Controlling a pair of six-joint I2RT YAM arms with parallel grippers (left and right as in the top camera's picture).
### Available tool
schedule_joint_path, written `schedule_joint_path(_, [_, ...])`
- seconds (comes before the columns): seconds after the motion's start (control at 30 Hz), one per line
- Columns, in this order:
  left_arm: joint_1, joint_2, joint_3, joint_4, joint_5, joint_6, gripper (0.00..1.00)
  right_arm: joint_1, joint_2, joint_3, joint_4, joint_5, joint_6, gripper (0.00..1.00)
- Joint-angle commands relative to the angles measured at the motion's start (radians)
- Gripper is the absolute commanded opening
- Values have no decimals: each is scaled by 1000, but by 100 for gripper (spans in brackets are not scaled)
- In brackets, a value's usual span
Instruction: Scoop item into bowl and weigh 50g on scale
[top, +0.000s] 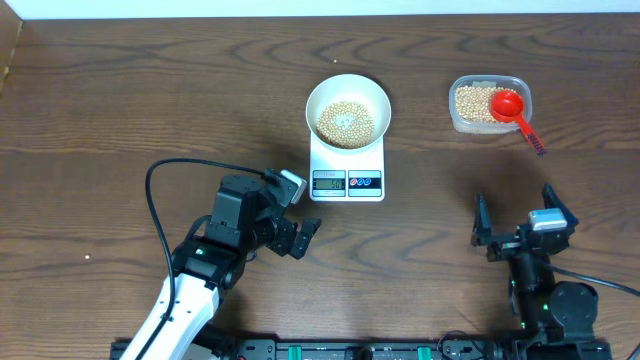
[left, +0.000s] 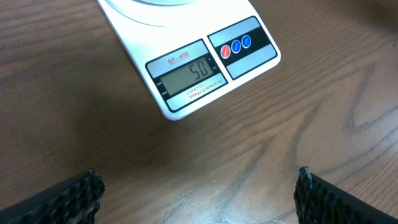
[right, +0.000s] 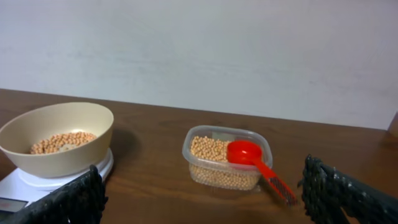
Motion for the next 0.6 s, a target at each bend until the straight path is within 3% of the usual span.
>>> schedule_joint_path(0.0, [3,0,0,1,2,-9,100,17,-53,-50,3,33,-1,99])
schedule_joint_path(0.13, [3,0,0,2,2,-9,100,21,-73,-130,47,32,6,99])
schedule_joint_path(0.57, [3,0,0,2,2,-9,100,24,-73,-132,-26,40,-40,99])
